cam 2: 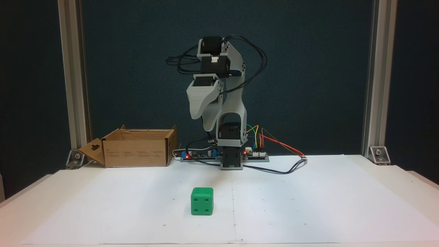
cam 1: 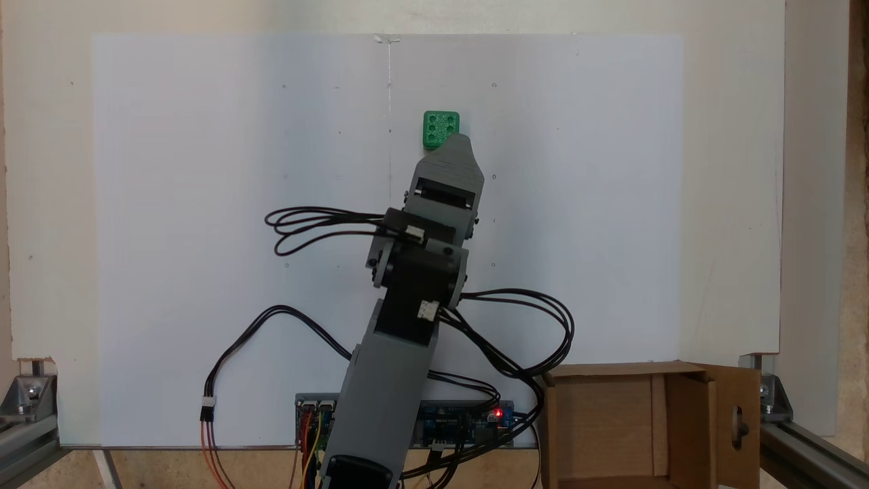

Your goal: Grasp a green dice and put it in the bin.

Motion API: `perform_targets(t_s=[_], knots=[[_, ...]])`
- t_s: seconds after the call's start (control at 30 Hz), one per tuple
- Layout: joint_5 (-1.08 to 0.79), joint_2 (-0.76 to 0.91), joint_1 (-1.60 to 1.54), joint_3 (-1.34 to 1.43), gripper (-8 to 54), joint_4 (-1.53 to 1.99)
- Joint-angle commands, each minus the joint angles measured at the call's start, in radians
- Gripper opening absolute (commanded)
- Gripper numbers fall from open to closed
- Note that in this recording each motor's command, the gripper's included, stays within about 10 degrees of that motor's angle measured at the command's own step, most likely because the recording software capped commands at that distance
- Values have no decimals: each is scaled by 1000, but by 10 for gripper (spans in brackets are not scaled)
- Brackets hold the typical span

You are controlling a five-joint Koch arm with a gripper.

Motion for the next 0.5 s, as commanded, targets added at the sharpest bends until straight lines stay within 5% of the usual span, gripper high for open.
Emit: perform_targets(t_s=[0.0,0.47], knots=[[-71,-51,6,-126,424,52],[-324,-287,-20,-318,426,225]])
